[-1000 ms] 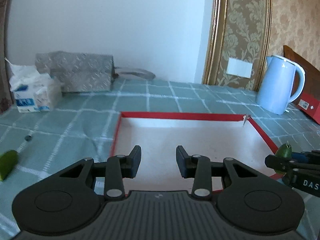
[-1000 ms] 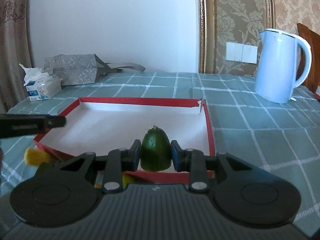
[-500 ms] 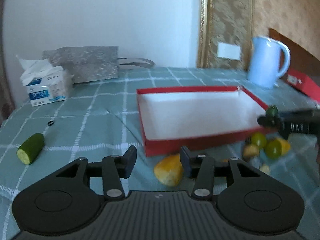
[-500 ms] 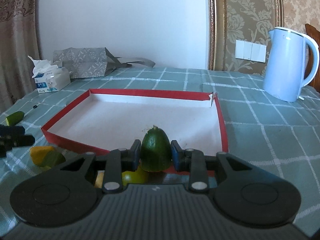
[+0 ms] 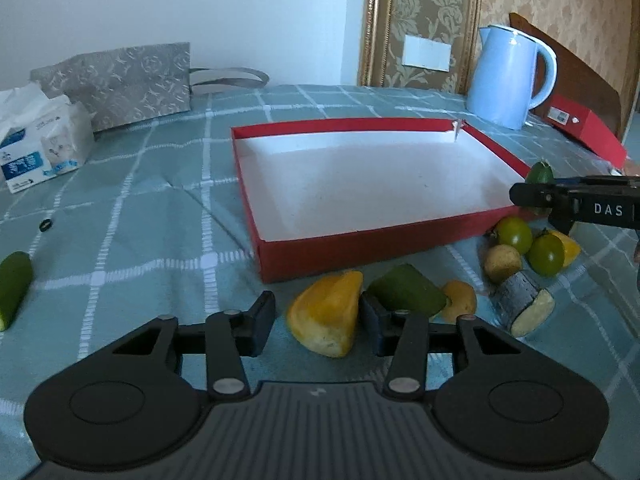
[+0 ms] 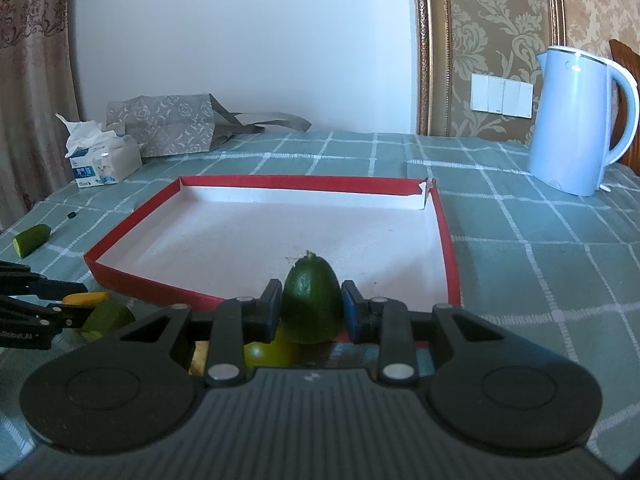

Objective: Organize fruits
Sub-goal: 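Carry the yellow chunk into the tray and open the left tool while the right tool lifts the green piece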

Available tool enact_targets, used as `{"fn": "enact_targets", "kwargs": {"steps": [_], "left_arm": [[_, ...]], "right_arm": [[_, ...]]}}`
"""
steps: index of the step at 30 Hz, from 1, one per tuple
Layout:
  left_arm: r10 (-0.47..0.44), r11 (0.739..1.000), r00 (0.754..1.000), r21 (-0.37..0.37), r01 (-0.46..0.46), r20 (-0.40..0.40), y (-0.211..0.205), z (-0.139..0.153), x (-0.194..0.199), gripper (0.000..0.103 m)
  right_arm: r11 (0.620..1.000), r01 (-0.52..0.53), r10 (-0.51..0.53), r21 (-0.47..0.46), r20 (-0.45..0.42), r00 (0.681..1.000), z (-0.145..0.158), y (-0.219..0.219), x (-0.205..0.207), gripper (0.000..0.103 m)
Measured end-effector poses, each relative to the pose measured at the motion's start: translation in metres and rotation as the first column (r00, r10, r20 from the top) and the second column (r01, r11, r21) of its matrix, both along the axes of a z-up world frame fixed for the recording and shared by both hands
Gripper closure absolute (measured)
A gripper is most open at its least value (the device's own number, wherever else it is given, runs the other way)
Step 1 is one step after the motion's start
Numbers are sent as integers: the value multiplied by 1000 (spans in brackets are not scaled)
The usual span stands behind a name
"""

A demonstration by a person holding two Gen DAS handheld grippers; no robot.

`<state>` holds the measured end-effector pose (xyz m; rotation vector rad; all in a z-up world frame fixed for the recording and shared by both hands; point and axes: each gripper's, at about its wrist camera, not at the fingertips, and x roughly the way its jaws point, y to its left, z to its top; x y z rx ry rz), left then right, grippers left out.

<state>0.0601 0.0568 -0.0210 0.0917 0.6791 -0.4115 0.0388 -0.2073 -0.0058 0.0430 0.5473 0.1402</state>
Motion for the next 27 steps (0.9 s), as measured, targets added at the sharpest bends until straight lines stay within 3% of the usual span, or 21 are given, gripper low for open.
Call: {"fn": "enact_targets", "kwargs": {"steps": [7, 15, 19, 27], "left_arm": [[20, 999, 998, 43, -23, 67, -9, 1, -16, 68], [62, 998, 985, -10, -61, 158, -3, 39, -30, 68], [75, 997, 981, -13, -74, 179, -20, 56, 0, 68], [132, 991, 990, 24, -133, 39, -64, 29, 89, 68]], "right_arm": [[1000, 5, -5, 12, 4, 1000, 0, -2, 0, 73], [1000, 5, -5, 24, 23, 1000, 3, -3, -3, 73], [1000, 18, -19, 23, 35, 999, 4, -5, -5, 73], [999, 37, -37, -4, 40, 999, 2, -4, -1, 73]]}}
